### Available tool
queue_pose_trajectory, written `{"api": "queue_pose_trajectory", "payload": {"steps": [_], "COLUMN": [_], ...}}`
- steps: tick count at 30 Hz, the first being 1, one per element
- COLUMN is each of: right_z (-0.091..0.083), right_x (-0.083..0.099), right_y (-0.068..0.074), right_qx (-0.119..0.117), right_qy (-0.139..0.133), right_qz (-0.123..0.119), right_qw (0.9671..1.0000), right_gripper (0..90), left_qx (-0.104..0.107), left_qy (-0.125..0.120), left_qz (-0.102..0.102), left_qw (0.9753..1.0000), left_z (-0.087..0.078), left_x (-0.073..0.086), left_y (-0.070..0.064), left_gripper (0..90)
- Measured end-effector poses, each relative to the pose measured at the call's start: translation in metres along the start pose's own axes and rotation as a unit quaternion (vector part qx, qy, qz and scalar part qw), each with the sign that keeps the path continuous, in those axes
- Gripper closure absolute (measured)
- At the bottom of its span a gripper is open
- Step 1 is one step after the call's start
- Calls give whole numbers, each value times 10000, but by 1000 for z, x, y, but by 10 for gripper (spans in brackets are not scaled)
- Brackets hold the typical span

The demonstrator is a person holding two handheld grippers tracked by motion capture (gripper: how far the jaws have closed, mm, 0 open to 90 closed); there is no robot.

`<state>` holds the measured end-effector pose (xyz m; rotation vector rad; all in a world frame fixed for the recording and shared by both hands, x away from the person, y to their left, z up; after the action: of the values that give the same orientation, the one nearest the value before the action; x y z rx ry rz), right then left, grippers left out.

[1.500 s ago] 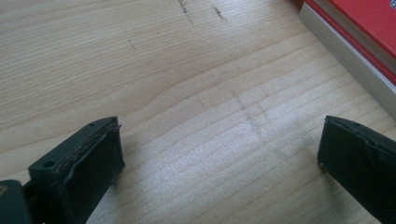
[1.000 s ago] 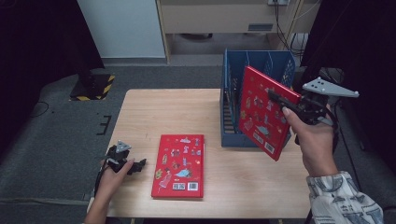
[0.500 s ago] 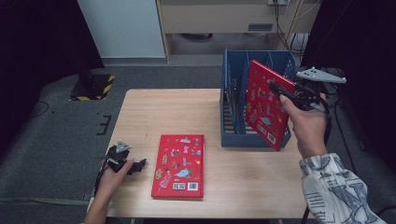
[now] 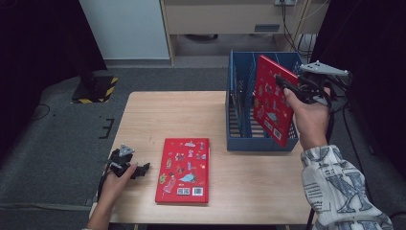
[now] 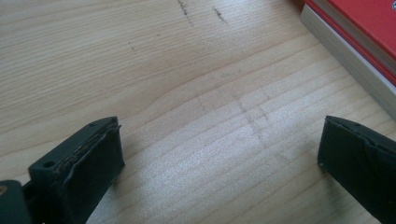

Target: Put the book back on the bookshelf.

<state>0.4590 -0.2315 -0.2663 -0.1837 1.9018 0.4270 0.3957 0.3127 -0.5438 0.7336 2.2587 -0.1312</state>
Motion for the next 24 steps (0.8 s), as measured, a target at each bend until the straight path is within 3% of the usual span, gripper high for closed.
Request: {"api": "queue_pose_trajectory", "payload": {"steps": [24], "right_z": [36], "right_x": [3], "right_y": [-10], "right_qx": [290], "right_qy": [-8], "right_qz": [118], "right_qw": [9995], "right_gripper": [792], "left_qx": [-17], "left_qy": [-5], "left_qz": [-11], "left_qw": [10000], "left_z": [2], "left_x": [-2], "left_y": [0], "left_gripper": [0]}}
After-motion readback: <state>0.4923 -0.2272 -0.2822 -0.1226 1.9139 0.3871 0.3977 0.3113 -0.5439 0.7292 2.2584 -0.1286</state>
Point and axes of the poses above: each handheld gripper's, and its own axes: z roughly forward along the jaws, x roughly out of its underside, y roughly to its left, the point moved 1 cm from there along z, roughly forward along the jaws, and after that the axes turned 10 degrees about z, right-handed, at the moved point
